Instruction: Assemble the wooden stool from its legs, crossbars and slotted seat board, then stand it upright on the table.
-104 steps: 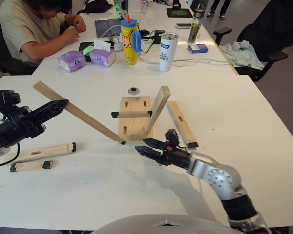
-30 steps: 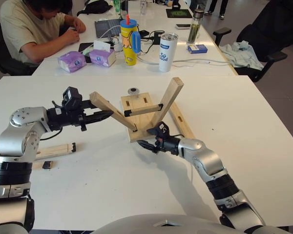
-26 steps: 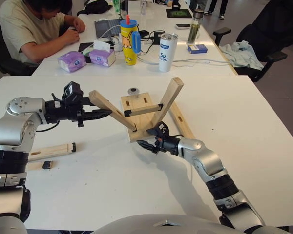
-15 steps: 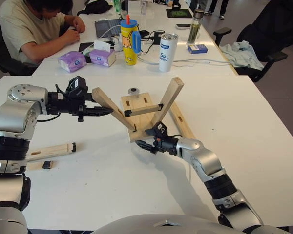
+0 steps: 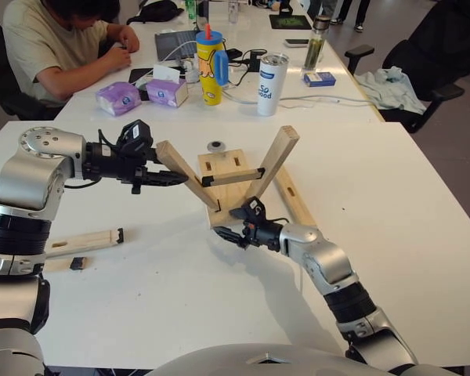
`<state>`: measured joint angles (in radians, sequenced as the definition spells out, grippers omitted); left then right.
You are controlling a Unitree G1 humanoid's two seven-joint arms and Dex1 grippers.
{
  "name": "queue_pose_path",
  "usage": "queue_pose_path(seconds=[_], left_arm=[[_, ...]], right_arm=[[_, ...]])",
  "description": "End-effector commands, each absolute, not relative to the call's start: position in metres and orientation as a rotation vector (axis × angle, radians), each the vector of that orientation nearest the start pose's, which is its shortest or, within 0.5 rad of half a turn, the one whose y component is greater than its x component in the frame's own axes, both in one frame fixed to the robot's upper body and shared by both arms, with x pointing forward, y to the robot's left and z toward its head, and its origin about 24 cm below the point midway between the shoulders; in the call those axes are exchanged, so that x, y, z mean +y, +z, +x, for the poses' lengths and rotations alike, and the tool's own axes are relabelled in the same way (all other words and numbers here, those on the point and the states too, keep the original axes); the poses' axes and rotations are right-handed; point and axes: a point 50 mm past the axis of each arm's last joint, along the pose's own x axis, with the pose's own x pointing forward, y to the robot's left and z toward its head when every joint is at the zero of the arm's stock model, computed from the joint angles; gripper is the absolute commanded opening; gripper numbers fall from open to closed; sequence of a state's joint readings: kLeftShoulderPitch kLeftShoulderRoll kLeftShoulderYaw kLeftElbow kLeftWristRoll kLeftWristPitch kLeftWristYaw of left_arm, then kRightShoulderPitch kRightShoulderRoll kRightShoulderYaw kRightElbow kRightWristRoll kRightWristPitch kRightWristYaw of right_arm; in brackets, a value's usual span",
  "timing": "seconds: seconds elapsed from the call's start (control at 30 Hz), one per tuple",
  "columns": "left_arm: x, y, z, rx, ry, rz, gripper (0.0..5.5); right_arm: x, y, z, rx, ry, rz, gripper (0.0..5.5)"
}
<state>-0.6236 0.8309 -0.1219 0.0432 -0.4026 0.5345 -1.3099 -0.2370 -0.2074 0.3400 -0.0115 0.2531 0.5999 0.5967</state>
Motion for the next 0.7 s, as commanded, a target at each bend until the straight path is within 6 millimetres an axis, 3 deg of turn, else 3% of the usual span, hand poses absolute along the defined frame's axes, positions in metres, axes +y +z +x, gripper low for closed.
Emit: queue_pose_path(seconds=[0.03,0.27,0.57,0.7], left_arm=[[0.179,0.149,0.295,0.399,-1.367,0.249,2.01],[0.171,0.117,0.301,0.427,-1.289,0.165,2.01],[0.166,0.104,0.303,0.456,-1.291,0.251,2.01],[0.150,0.104,0.306,0.423,-1.331,0.292,2.01]], right_arm=[[-0.080,-0.003,0.234,0.708,0.943,0.040,3.81],[-0.082,-0.010,0.234,0.723,0.943,0.040,3.81],[-0.078,-0.006,0.241,0.620,0.924,0.091,3.81],[-0.076,-0.013,0.239,0.635,0.923,0.093,3.81]])
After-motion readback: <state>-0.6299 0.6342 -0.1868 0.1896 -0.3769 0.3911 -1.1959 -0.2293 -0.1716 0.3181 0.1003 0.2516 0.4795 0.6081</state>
